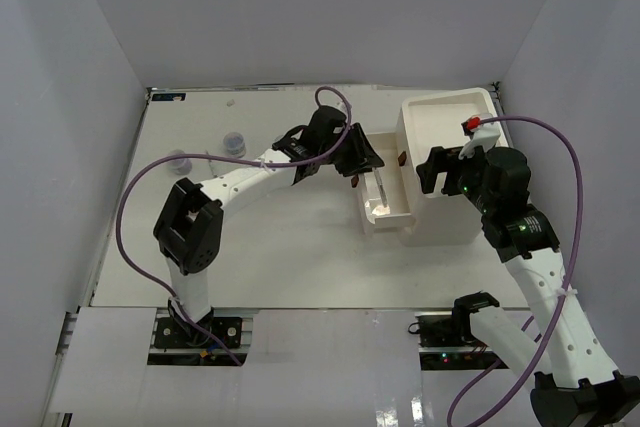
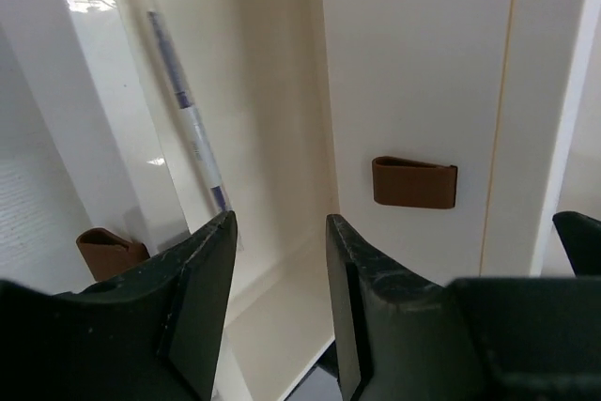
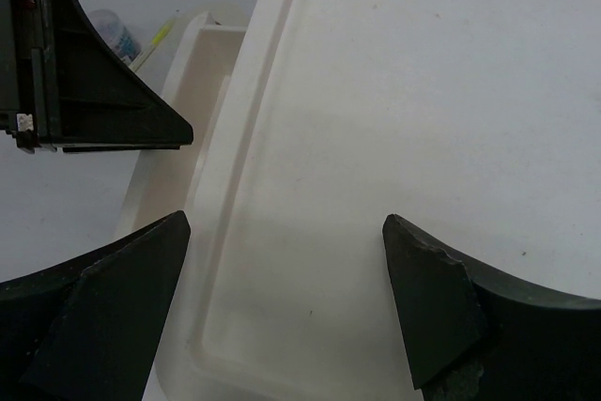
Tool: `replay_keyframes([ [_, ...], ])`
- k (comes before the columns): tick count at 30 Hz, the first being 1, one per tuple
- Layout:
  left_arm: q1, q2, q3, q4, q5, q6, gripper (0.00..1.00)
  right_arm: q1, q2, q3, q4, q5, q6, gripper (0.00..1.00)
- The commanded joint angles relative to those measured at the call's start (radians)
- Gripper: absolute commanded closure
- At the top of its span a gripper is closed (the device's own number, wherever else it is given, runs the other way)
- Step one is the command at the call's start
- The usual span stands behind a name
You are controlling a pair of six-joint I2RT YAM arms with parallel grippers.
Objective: Sort the stationery into containers
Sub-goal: Place the pen in the drawer, then pick up the pen from the center of the board.
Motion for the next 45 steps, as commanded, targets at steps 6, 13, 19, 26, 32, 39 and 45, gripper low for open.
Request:
replay_keyframes([
  [6, 0.028, -0.150, 0.038, -0.156, -0.201, 0.136, 0.20, 0.005, -0.013, -0.005, 0.026, 0.008, 0.000, 0.10],
  [13, 0.192, -0.293, -0.093, -0.360, -0.471, 0.304, 0.09, 0.005, -0.021, -0.011, 0.026, 0.009, -0.002, 0.10],
  [19, 0.428, -0.321, -0.221, -0.405, -0.543, 0.394, 0.07, 0.007, -0.021, -0.016, 0.027, 0.008, -0.002, 0.10],
  [26, 0.599, -0.200, -0.246, -0.334, -0.508, 0.440, 0.10, 0.009, -0.030, -0.025, 0.029, 0.008, -0.005, 0.10],
  [32, 0.665, -0.065, -0.197, -0.288, -0.491, 0.454, 0.15, 0.009, -0.031, -0.026, 0.033, 0.006, -0.005, 0.10],
  [39, 0.710, 0.009, -0.171, -0.233, -0.447, 0.466, 0.25, 0.010, -0.031, -0.026, 0.038, 0.005, -0.005, 0.10],
  [45, 0.722, 0.048, -0.116, -0.215, -0.439, 0.479, 0.30, 0.010, -0.036, -0.019, 0.035, 0.009, -0.016, 0.10],
])
